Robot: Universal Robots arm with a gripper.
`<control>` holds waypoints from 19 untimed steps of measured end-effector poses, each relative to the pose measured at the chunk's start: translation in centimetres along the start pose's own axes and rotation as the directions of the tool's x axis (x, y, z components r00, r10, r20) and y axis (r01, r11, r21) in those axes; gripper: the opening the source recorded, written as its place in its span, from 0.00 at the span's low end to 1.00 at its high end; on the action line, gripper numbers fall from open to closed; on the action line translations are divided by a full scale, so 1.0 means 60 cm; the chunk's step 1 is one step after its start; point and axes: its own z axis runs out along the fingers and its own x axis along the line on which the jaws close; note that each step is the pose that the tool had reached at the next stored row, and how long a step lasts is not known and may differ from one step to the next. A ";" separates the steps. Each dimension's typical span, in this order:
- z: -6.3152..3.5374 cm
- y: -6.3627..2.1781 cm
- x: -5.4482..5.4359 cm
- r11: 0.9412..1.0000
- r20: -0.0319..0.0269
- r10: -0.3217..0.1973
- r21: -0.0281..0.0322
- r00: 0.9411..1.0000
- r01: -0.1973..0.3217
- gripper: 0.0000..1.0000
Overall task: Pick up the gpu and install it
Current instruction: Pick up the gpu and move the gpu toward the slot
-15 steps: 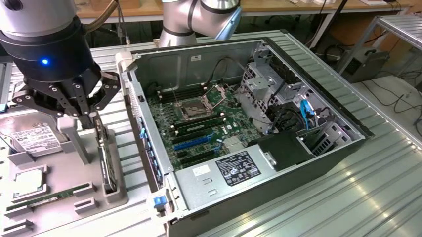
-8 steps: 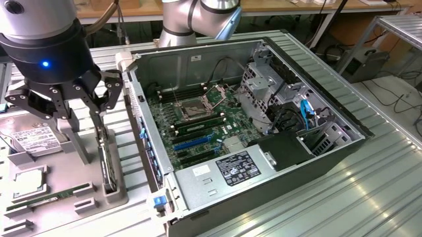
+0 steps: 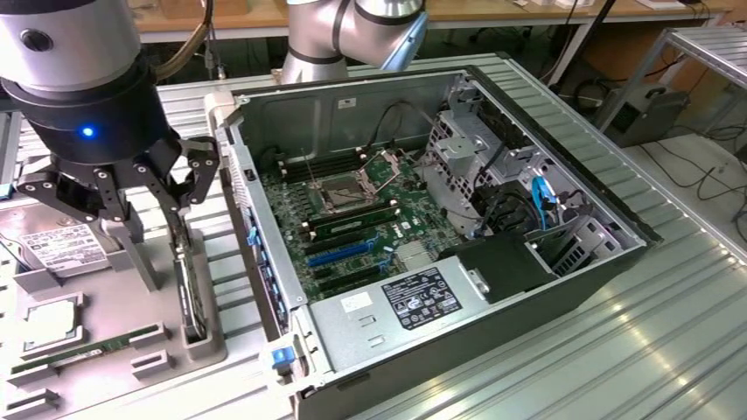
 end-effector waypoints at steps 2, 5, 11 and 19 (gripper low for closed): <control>0.006 -0.002 0.000 1.000 0.000 0.000 0.000 1.000 0.000 0.42; 0.017 -0.008 0.000 1.000 0.001 0.000 0.000 1.000 0.000 0.42; 0.036 -0.015 0.000 1.000 0.003 0.002 0.000 1.000 -0.002 0.42; 0.065 -0.016 0.001 1.000 0.003 0.002 0.000 1.000 -0.002 0.42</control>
